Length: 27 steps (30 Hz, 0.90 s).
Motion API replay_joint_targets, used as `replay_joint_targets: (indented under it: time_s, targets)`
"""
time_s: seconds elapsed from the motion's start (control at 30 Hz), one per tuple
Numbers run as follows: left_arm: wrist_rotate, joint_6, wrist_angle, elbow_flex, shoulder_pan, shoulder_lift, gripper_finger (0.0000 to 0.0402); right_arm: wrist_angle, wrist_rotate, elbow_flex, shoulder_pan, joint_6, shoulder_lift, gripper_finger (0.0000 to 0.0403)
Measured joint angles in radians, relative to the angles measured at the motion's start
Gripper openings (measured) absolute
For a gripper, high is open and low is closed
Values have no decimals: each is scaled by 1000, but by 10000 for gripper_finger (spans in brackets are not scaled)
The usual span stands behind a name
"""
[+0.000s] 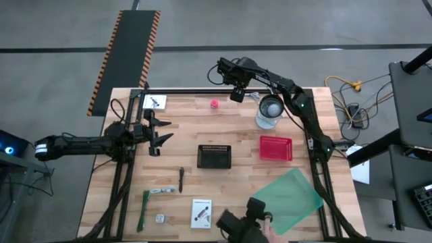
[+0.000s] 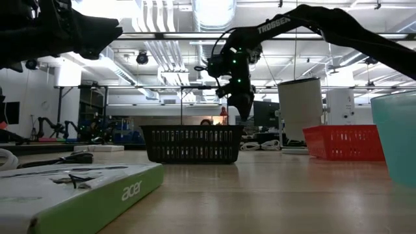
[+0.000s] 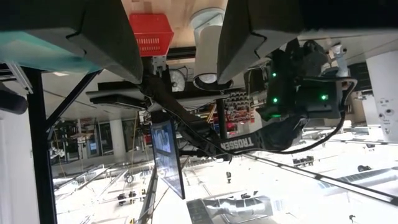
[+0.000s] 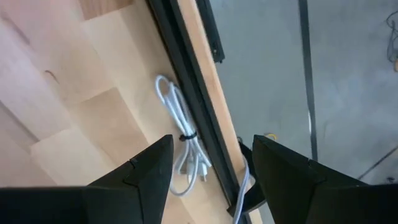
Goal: Pick and place items into bin
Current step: Put the top white charger cable into the blue bin
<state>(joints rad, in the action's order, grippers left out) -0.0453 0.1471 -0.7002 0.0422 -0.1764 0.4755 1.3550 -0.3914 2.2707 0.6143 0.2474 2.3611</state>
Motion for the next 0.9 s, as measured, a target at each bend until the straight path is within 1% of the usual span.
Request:
replay_joint_targets:
  time_s: [0.13, 0.2, 0.47, 0.77, 0.9]
  targets:
    - [0, 0, 0, 0, 0, 0, 192, -1, 124, -2, 8, 22, -2, 205]
    - [0, 0, 0, 0, 0, 0, 192, -2, 146, -2, 9, 22, -4, 205]
    - [0, 0, 0, 0, 0, 0, 192, -9, 148, -22, 13, 17, -4, 205]
    - [0, 0, 0, 0, 0, 0, 192, -36, 145, -74, 13, 18, -3, 206]
    - [0, 0, 0, 0, 0, 0, 192, -60, 94, -79, 15, -9, -3, 206]
